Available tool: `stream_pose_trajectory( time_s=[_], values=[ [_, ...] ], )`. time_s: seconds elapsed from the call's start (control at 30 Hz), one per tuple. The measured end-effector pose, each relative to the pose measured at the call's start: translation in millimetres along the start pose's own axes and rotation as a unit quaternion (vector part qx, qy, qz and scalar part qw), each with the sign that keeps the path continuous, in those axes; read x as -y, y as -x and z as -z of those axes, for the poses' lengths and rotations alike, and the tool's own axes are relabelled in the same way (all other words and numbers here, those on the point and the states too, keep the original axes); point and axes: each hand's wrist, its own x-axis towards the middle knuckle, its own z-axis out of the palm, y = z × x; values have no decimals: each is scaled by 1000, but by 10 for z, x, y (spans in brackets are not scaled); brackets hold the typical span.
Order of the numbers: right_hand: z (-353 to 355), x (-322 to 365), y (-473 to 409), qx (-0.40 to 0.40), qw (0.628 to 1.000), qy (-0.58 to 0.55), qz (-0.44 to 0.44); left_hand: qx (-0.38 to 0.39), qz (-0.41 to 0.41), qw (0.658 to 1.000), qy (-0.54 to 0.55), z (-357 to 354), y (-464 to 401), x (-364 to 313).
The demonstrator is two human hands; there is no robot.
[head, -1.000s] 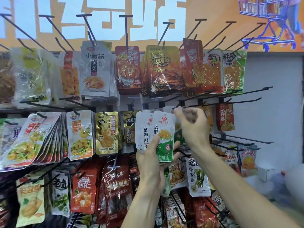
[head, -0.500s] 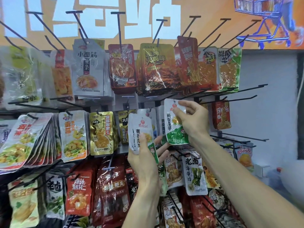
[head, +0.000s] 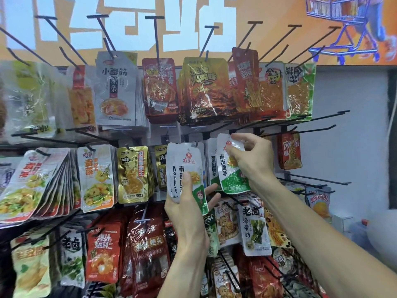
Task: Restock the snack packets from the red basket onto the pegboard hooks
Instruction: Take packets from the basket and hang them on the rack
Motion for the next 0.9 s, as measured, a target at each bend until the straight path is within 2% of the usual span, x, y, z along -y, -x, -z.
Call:
stream_pose_trajectory(
  time_s=[0.3, 0.47, 0.63, 0.73, 0.8, 0.9],
  values=[
    [-105, 57, -21, -29, 1000, 0, -2, -9, 7, 1000, -1, 24, 11, 33],
    [-122, 15, -63, -12, 1000, -6, 1, -12, 1, 1000, -8, 47, -22, 22],
    [-269, -18, -97, 14, 998, 63, -1, -2, 3, 1000, -27, 41, -43, 17],
    [-233, 10, 6, -9, 994, 104, 8, -6, 17, 999, -29, 58, -75, 31],
    [-145, 31, 218, -23, 998, 48, 14, -9, 29, 999, -30, 63, -96, 45],
    [-102, 103, 574, 61, 991, -114, -47, -2, 34, 999, -27, 15, -99, 117]
  ],
)
